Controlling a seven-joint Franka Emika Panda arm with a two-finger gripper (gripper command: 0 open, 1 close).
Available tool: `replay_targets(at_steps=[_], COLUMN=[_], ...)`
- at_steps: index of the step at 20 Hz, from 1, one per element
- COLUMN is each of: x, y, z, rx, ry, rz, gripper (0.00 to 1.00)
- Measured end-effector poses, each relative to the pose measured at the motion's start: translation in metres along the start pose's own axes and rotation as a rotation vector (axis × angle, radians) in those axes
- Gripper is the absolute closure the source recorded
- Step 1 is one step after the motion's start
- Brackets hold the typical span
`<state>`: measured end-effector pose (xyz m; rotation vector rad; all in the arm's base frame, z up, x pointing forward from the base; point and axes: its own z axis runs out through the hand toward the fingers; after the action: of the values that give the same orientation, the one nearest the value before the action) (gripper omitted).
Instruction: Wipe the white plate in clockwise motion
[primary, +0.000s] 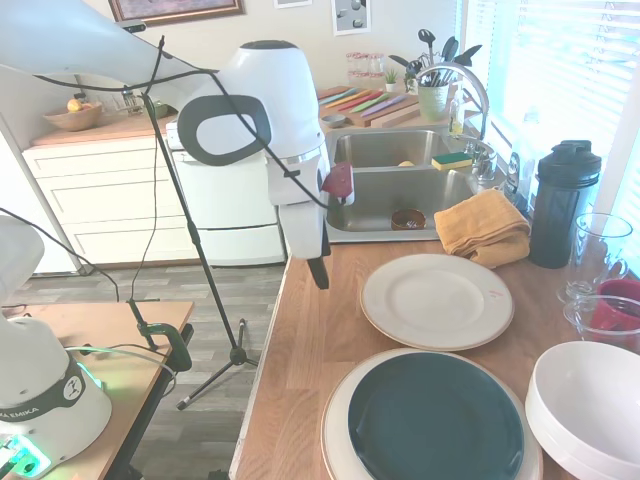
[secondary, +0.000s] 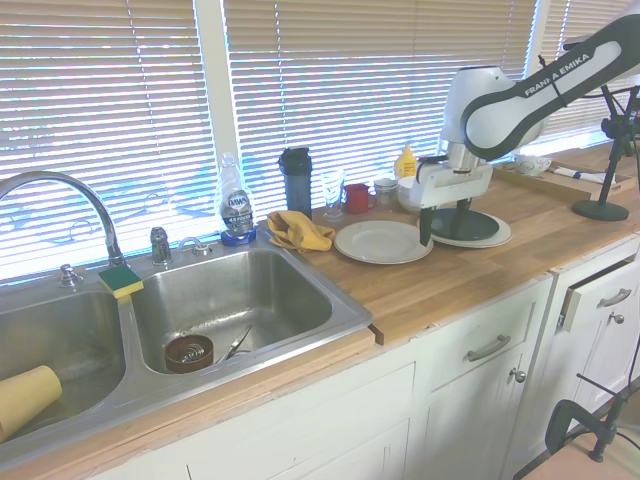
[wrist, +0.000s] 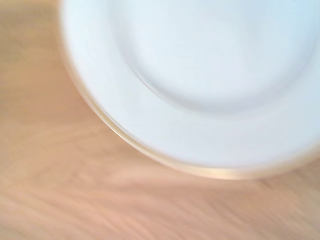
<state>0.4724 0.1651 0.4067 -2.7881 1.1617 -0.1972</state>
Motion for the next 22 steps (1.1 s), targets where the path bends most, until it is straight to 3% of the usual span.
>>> replay_targets(at_steps=[6, 14, 17, 19, 22], x=[0.0, 0.01, 0.0, -0.009, -0.019], y=[-0.052, -0.123, -0.138, -0.143, -0.157], z=[0.012, 0.025, 0.018, 0.013, -0.001], rx=[0.035, 0.058, 0.065, 0.033, 0.055], ry=[0.055, 0.092, 0.097, 0.084, 0.09], rz=[0.054, 0.0, -0.04, -0.07, -0.09], gripper=[0.0, 0.0, 0.0, 0.0, 0.0])
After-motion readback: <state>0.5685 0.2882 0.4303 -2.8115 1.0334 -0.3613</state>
